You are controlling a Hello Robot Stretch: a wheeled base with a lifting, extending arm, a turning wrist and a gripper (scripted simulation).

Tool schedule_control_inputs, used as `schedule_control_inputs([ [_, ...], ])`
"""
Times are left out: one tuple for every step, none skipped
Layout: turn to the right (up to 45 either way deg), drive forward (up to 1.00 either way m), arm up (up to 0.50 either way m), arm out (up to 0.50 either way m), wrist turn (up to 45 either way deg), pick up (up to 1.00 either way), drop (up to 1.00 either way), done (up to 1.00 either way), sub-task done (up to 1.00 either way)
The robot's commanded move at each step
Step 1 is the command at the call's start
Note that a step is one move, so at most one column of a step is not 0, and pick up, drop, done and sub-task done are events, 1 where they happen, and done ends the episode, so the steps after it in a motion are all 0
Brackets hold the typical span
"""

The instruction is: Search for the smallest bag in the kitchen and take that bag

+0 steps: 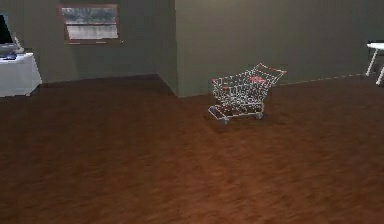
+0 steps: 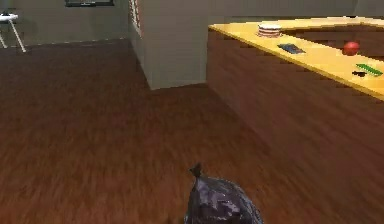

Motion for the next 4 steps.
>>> schedule_control_inputs([
  [-9.0, 0.00, 0.00, 0.00, 0.0, 0.00, 0.00, 0.00, 0.00],
  [0.0, 0.25, 0.00, 0.00, 0.0, 0.00, 0.00, 0.00, 0.00],
  [45.0, 0.00, 0.00, 0.00, 0.0, 0.00, 0.00, 0.00, 0.00],
  [33.0, 0.00, 0.00, 0.00, 0.0, 0.00, 0.00, 0.00, 0.00],
])
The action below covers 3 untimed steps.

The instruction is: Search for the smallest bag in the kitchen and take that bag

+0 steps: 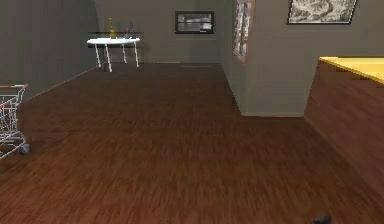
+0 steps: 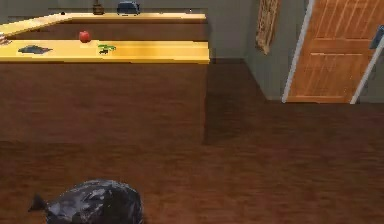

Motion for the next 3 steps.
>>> schedule_control_inputs([
  [0.0, 0.95, 0.00, 0.00, 0.0, 0.00, 0.00, 0.00, 0.00],
  [42.0, 0.00, 0.00, 0.00, 0.0, 0.00, 0.00, 0.00, 0.00],
  [0.0, 1.00, 0.00, 0.00, 0.0, 0.00, 0.00, 0.00, 0.00],
])
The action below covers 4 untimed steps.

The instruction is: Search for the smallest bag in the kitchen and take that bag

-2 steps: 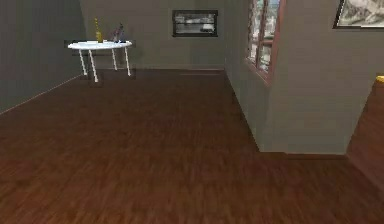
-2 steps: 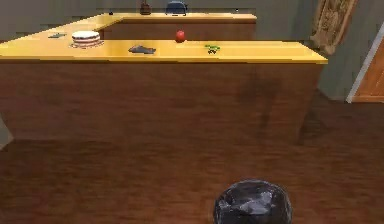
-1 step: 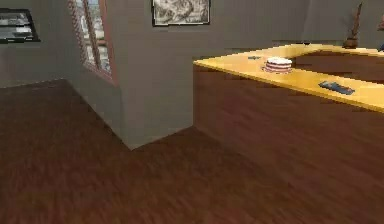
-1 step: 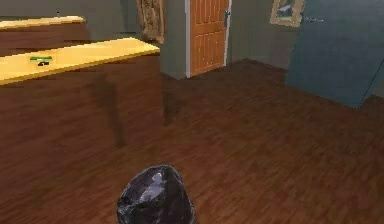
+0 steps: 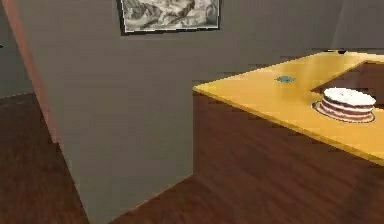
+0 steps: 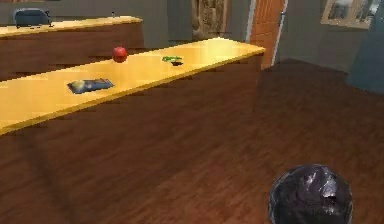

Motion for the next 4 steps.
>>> schedule_control_inputs([
  [0.0, 0.55, 0.00, 0.00, 0.0, 0.00, 0.00, 0.00, 0.00],
  [-45.0, 0.00, 0.00, 0.00, 0.0, 0.00, 0.00, 0.00, 0.00],
  [-6.0, 0.00, 0.00, 0.00, 0.0, 0.00, 0.00, 0.00, 0.00],
  [-3.0, 0.00, 0.00, 0.00, 0.0, 0.00, 0.00, 0.00, 0.00],
])
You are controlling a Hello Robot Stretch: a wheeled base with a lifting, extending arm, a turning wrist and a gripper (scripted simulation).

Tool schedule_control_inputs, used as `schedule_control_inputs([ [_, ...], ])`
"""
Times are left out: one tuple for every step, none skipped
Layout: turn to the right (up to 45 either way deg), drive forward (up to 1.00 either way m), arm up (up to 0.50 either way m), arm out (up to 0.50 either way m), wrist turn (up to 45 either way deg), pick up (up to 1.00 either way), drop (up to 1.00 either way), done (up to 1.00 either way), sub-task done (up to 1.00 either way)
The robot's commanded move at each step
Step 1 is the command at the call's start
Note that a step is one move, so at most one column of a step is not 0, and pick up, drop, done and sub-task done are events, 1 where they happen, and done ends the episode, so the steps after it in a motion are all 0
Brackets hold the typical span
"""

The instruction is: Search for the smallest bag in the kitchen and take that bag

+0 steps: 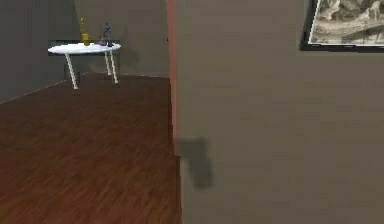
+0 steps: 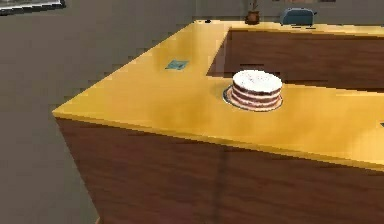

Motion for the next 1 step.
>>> schedule_control_inputs([
  [-45.0, 0.00, 0.00, 0.00, 0.0, 0.00, 0.00, 0.00, 0.00],
])
